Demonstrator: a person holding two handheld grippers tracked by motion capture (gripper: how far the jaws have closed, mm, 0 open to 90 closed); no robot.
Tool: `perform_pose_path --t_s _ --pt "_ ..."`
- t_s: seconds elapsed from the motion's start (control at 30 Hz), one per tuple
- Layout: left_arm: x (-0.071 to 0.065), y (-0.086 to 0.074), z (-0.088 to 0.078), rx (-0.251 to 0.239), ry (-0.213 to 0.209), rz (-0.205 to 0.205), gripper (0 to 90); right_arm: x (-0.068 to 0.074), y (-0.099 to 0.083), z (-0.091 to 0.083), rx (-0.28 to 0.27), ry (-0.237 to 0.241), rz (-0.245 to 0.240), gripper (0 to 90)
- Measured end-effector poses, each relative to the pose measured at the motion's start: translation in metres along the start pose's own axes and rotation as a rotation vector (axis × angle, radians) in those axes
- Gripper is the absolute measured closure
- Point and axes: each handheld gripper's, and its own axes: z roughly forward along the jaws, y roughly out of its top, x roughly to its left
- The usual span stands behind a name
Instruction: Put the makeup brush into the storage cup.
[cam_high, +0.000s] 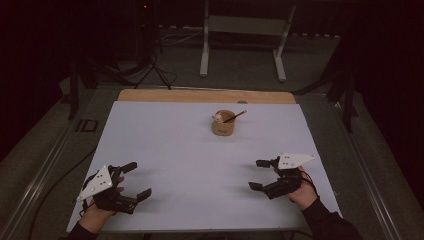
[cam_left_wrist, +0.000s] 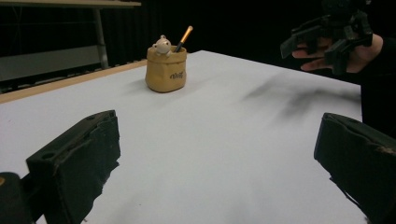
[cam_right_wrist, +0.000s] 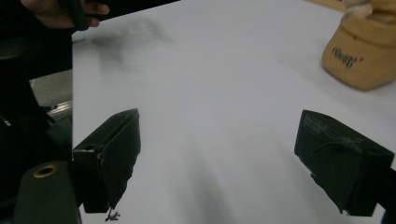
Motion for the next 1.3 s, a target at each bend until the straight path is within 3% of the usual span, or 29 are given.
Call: perform_pose_path --t_s 0.23,0.47,0.63,0.67,0.9,1.3 --pt "0.0 0.0 0.0 0.002 -0.003 0.001 1.6 0.004 -0.017 -0.007 0.009 -0.022 -0.022 13.8" --pt "0.0 -0.001 0.001 0.002 -0.005 -0.001 1.6 0.007 -0.03 -0.01 0.013 0.001 -0.011 13.5" --pt "0.0 -0.001 0.001 0.005 -0.007 0.001 1.6 0.011 -0.037 -0.014 0.008 -0.013 -0.028 13.3" --pt "-0.001 -0.001 0.001 0.007 -0.007 0.002 1.6 0.011 -0.04 -0.017 0.004 -0.042 -0.045 13.1" --pt "-0.001 -0.003 0.002 0.008 -0.007 0.0 1.6 0.009 -0.046 -0.019 -0.013 -0.065 -0.035 12.5" --pt "-0.001 -0.003 0.003 0.013 -0.011 0.002 1.6 0.006 -0.049 -0.018 -0.014 -0.06 -0.005 13.0"
